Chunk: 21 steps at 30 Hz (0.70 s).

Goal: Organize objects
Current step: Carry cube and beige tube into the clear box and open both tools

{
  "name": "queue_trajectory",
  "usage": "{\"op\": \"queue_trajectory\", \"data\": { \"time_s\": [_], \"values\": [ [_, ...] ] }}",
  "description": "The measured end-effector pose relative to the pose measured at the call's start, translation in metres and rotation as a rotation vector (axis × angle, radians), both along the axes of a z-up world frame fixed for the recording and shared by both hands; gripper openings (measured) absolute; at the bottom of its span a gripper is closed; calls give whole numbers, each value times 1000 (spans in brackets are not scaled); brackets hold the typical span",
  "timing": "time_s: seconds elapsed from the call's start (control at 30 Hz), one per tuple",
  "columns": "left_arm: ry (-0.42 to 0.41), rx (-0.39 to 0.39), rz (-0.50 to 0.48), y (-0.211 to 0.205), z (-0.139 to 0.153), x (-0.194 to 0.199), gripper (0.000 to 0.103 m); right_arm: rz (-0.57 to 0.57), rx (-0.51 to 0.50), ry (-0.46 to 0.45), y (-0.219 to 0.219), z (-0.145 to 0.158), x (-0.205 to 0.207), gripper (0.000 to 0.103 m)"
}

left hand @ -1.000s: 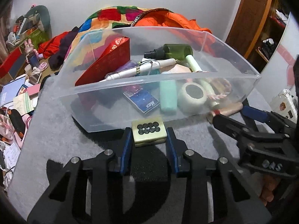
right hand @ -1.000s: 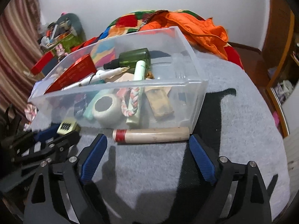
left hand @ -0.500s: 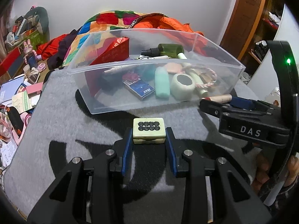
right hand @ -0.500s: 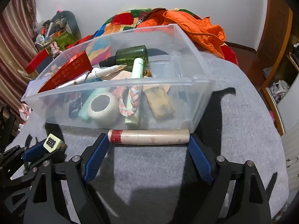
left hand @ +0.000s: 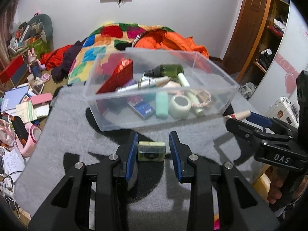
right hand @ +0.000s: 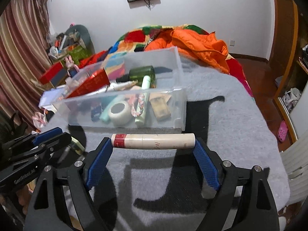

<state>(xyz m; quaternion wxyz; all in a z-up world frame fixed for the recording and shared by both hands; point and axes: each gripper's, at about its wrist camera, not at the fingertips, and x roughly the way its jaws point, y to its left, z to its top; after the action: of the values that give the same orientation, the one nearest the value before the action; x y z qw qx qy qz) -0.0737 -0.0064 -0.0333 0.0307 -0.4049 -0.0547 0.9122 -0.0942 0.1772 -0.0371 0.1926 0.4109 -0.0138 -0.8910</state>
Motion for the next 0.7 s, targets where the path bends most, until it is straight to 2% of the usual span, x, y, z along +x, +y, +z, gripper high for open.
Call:
{"op": "queue_trajectory", "data": {
  "time_s": [0.2,0.5,0.7],
  "values": [
    [63,5,3,-2,24,0,31,2,-32,60,7,23,1,83],
    [144,4,18,-10,57,-17,31,34,-26,164,-4,53,-14,83],
    [116,24,6,-16,52,-24,31,50,-31,165,-14,54,-32,83]
  ]
}}
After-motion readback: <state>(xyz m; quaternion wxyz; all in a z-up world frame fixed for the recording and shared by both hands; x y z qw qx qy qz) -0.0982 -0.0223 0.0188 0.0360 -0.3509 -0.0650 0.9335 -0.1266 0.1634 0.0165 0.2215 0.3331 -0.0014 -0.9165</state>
